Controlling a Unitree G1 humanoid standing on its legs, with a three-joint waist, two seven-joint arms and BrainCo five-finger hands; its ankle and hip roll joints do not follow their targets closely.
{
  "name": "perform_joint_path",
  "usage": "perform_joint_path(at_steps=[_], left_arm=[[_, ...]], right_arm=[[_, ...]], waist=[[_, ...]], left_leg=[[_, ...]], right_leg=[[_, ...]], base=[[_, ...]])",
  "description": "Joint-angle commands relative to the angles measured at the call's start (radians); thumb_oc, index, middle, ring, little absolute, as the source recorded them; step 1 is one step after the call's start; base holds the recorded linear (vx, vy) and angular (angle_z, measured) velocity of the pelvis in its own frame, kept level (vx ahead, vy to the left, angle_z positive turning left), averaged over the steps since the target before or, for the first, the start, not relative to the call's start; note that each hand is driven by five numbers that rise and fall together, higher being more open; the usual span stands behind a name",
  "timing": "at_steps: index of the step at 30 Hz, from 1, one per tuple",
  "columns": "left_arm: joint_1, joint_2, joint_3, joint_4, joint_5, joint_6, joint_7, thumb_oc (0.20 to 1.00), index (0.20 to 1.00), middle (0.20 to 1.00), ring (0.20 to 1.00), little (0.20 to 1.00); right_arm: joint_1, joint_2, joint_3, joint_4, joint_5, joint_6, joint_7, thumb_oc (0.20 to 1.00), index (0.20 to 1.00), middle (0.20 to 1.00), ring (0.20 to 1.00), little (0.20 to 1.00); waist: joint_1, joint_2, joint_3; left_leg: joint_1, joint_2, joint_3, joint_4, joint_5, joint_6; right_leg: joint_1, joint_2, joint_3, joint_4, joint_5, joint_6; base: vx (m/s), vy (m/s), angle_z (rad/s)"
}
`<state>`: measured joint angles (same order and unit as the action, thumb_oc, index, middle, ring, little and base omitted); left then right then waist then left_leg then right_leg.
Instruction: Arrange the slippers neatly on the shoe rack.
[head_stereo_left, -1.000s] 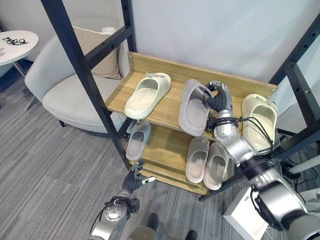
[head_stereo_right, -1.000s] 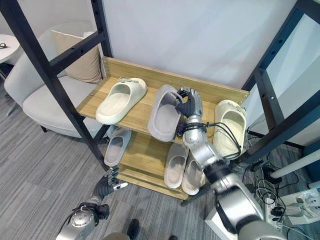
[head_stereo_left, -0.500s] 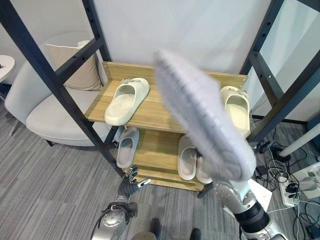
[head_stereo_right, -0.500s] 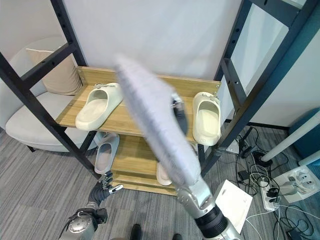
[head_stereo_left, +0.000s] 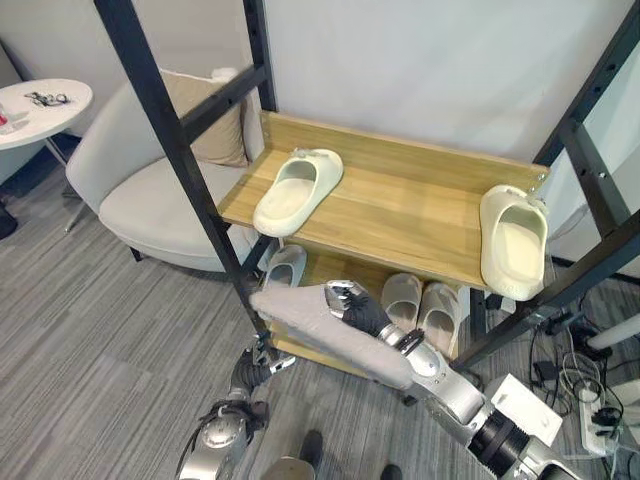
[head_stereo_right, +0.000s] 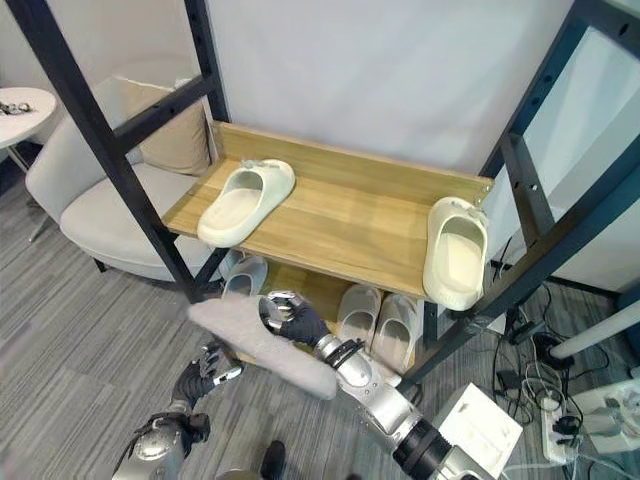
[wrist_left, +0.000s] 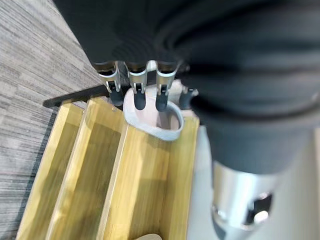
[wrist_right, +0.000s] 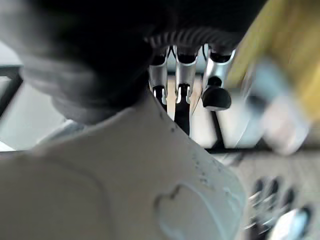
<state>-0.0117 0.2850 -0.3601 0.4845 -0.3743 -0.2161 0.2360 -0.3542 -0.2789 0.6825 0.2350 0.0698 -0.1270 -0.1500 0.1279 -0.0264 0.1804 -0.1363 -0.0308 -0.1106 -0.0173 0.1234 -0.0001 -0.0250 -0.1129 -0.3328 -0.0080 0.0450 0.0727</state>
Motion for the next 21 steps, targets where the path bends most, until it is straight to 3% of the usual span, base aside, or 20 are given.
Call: perform_joint_path(at_steps=[1,2,3,4,7,8,10,11,12,13,21], left_arm=[[-0.153,0.004,-0.022,-0.021,-0.024,-0.078,0.052,1.000,1.000,1.000,1.000,1.000],[-0.119,0.042,-0.027,-0.064,0.000,-0.045,0.035,1.000,1.000,1.000,1.000,1.000],[-0.119,0.042,-0.027,-0.064,0.000,-0.045,0.035,1.000,1.000,1.000,1.000,1.000],[-0.088,0.094,-0.040,-0.171,0.116,-0.043,0.060,1.000,1.000,1.000,1.000,1.000],[-0.054,0.109,-0.100,-0.129,0.163,-0.086,0.048,1.000,1.000,1.000,1.000,1.000],[-0.090,0.132,-0.139,-0.222,0.144,-0.162,0.032,1.000,1.000,1.000,1.000,1.000],[-0.227,0.080,-0.198,-0.136,0.115,-0.150,0.045,1.000,1.000,1.000,1.000,1.000],[-0.304,0.079,-0.198,-0.145,0.112,-0.148,0.082,1.000,1.000,1.000,1.000,1.000],[-0.306,0.079,-0.198,-0.144,0.112,-0.148,0.083,1.000,1.000,1.000,1.000,1.000],[-0.345,0.079,-0.214,-0.170,0.065,-0.168,0.095,1.000,1.000,1.000,1.000,1.000],[-0.364,0.091,-0.232,-0.220,0.008,-0.153,0.070,1.000,1.000,1.000,1.000,1.000]], right_arm=[[-0.204,0.016,-0.042,-0.077,-0.353,0.002,-0.204,0.200,0.200,0.200,0.200,0.200],[-0.279,-0.024,-0.072,-0.019,-0.482,0.049,-0.268,0.200,0.200,0.200,0.200,0.200],[-0.279,-0.024,-0.071,-0.019,-0.482,0.049,-0.268,0.200,0.200,0.200,0.200,0.200],[-0.333,-0.053,-0.084,0.041,-0.583,0.069,-0.326,0.200,0.200,0.200,0.200,0.200],[-0.484,-0.120,-0.098,0.162,-0.728,0.141,-0.441,0.200,0.200,0.200,0.200,0.200],[-0.516,-0.153,-0.093,0.212,-0.752,0.155,-0.481,0.200,0.200,0.200,0.200,0.200],[-0.587,-0.197,-0.051,0.230,-0.790,0.176,-0.500,0.200,0.200,0.200,0.200,0.200],[-0.613,-0.208,-0.044,0.253,-0.807,0.218,-0.500,0.200,0.200,0.200,0.200,0.200],[-0.616,-0.207,-0.044,0.256,-0.806,0.218,-0.501,0.200,0.200,0.200,0.200,0.200],[-0.701,-0.199,-0.035,0.426,-0.788,0.264,-0.513,0.200,0.200,0.200,0.200,0.200],[-0.770,-0.180,-0.041,0.582,-0.685,0.274,-0.529,0.200,0.200,0.200,0.200,0.200]], waist=[[0.036,0.008,0.146],[0.053,0.029,0.156],[0.052,0.028,0.154],[0.069,0.042,0.163],[0.103,0.049,0.180],[0.112,0.051,0.185],[0.103,0.036,0.187],[0.089,0.035,0.195],[0.089,0.034,0.194],[0.094,0.047,0.209],[0.103,0.064,0.227]], left_leg=[[-0.044,-0.029,-0.029,0.146,-0.229,0.028],[-0.139,-0.047,-0.052,0.211,-0.232,0.032],[-0.142,-0.047,-0.053,0.211,-0.231,0.032],[-0.172,-0.054,-0.065,0.233,-0.233,0.033],[-0.246,-0.068,-0.099,0.279,-0.245,0.028],[-0.263,-0.074,-0.109,0.292,-0.248,0.023],[-0.305,-0.078,-0.106,0.323,-0.253,0.019],[-0.342,-0.081,-0.099,0.355,-0.261,0.020],[-0.349,-0.082,-0.098,0.361,-0.264,0.021],[-0.400,-0.093,-0.105,0.402,-0.275,0.022],[-0.489,-0.115,-0.128,0.437,-0.281,0.024]], right_leg=[[-0.068,-0.051,-0.005,0.267,-0.249,-0.012],[-0.143,-0.066,-0.013,0.325,-0.260,-0.018],[-0.145,-0.067,-0.014,0.325,-0.260,-0.018],[-0.173,-0.074,-0.020,0.355,-0.271,-0.021],[-0.239,-0.094,-0.030,0.415,-0.304,-0.027],[-0.253,-0.100,-0.037,0.435,-0.314,-0.029],[-0.299,-0.109,-0.033,0.479,-0.333,-0.032],[-0.334,-0.115,-0.024,0.509,-0.340,-0.035],[-0.341,-0.117,-0.022,0.516,-0.342,-0.035],[-0.387,-0.127,-0.025,0.556,-0.359,-0.037],[-0.472,-0.150,-0.041,0.610,-0.383,-0.039]], base=[[-0.21,0.029,0.37],[-0.21,0.027,0.43],[-0.13,0.032,0.39],[-0.04,0.011,0.30],[-0.03,-0.008,0.33],[-0.01,-0.026,0.41],[0.00,0.001,0.51],[0.00,0.031,0.47],[-0.02,0.060,0.15],[-0.01,0.029,-0.14],[0.00,0.012,0.05]])
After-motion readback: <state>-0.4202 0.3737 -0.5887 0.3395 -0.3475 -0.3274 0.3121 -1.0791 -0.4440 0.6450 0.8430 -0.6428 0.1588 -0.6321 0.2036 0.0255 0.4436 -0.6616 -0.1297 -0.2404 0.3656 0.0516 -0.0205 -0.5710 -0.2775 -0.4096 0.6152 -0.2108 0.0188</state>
